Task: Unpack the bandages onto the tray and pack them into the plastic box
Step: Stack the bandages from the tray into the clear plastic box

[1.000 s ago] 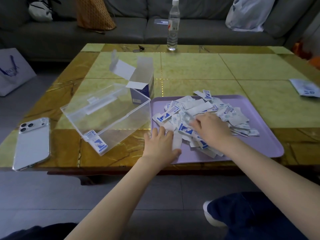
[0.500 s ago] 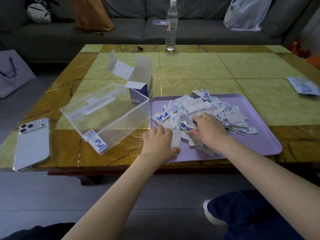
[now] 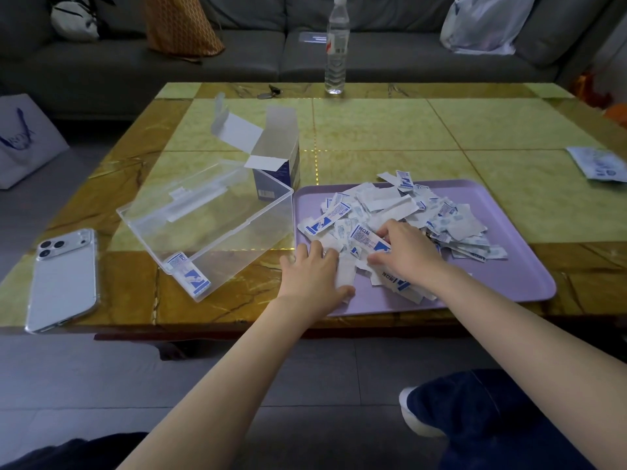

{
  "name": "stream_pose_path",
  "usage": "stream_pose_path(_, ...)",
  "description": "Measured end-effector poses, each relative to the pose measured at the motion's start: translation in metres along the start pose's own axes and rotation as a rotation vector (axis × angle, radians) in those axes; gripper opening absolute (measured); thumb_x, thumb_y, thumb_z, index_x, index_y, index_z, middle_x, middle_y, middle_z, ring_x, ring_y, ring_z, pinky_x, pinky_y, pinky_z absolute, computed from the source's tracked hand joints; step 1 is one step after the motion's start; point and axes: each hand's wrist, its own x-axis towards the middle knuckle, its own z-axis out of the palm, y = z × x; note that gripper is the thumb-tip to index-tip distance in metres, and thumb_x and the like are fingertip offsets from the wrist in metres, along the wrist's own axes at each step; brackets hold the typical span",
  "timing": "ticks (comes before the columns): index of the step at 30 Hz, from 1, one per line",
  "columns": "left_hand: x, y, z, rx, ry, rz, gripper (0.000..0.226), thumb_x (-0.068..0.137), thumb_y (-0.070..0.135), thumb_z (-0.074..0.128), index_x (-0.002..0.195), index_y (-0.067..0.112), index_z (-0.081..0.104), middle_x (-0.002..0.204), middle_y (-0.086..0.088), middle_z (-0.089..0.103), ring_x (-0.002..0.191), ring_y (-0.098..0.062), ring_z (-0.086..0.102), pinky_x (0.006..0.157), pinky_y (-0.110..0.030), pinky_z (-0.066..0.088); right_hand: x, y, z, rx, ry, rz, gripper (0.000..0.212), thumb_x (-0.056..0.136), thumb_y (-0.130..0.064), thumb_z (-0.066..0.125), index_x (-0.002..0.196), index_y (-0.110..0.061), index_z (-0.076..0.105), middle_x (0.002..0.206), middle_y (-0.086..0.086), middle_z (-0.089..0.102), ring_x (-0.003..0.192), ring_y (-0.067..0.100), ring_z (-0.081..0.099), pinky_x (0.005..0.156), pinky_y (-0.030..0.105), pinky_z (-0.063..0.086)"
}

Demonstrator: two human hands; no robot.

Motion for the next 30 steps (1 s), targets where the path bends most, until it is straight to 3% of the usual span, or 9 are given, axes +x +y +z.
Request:
stream_pose_path(5,0.001,0.000,0.002,-0.028,0.037,-0.019,0.061,0.087,0.056,0.049,0.135,0.021,0.035,0.135,-0.006,0.038,0.124,-0.028,0.033,0.095,-0.044,0.031,-0.003,-0.001,-0.001,-0.011,0.040,-0.035,0.036,0.080,-0.029,0.071,0.109,-0.013,0.056,0.111,0.002,0.064,0.100,0.023,0.057,0.070,0.028,0.036)
stream_pose_path(8,0.002,0.001,0.003,-0.176,0.192,-0.080,0.057,0.089,0.055,0.047,0.134,0.021,0.035,0.131,-0.003,0.042,0.120,-0.026,0.038,0.094,-0.039,0.029,-0.011,-0.010,-0.003,0.028,0.088,-0.133,0.023,0.079,-0.025,0.071,0.098,-0.018,0.058,0.098,-0.001,0.068,0.088,0.021,0.060,0.066,0.029,0.039)
stream_pose_path(12,0.001,-0.002,0.000,-0.354,0.390,-0.082,0.030,0.089,0.039,0.053,0.112,0.020,0.048,0.111,0.002,0.057,0.103,-0.022,0.044,0.082,-0.032,0.026,-0.019,-0.024,0.003,0.167,0.085,-0.277,0.018,0.079,-0.022,0.071,0.092,-0.019,0.060,0.084,-0.004,0.070,0.079,0.019,0.063,0.069,0.035,0.049)
stream_pose_path(18,-0.005,-0.009,-0.003,-0.402,0.367,-0.018,0.006,0.085,0.013,0.051,0.085,0.014,0.044,0.079,-0.002,0.048,0.087,-0.028,0.043,0.069,-0.030,0.021,-0.010,-0.022,0.012,0.335,0.044,-0.262,0.019,0.077,-0.012,0.072,0.084,-0.022,0.058,0.075,-0.010,0.064,0.071,0.012,0.059,0.069,0.032,0.048)
stream_pose_path(22,-0.006,-0.016,-0.003,-0.415,0.309,0.055,0.010,0.088,0.012,0.055,0.097,0.010,0.055,0.086,-0.004,0.054,0.091,-0.026,0.044,0.071,-0.029,0.022,-0.007,-0.019,0.018,0.398,-0.017,-0.293,0.019,0.081,-0.004,0.067,0.091,-0.018,0.057,0.088,-0.001,0.064,0.082,0.016,0.059,0.074,0.030,0.046)
stream_pose_path(27,-0.014,-0.020,-0.004,-0.503,0.362,0.118,0.023,0.087,0.008,0.060,0.109,0.013,0.054,0.079,0.013,0.044,0.090,-0.020,0.045,0.075,-0.026,0.025,-0.006,-0.013,0.025,0.244,-0.074,-0.385,0.018,0.089,-0.003,0.053,0.092,-0.021,0.052,0.094,0.003,0.058,0.092,0.021,0.054,0.074,0.029,0.038)
stream_pose_path(30,-0.016,-0.022,-0.005,-0.514,0.389,0.095,0.027,0.086,0.011,0.062,0.112,0.014,0.053,0.081,0.014,0.050,0.092,-0.020,0.047,0.079,-0.028,0.030,-0.007,-0.012,0.027,0.113,-0.050,-0.417,0.026,0.090,0.002,0.045,0.102,-0.019,0.055,0.101,0.008,0.056,0.102,0.023,0.049,0.077,0.025,0.033)
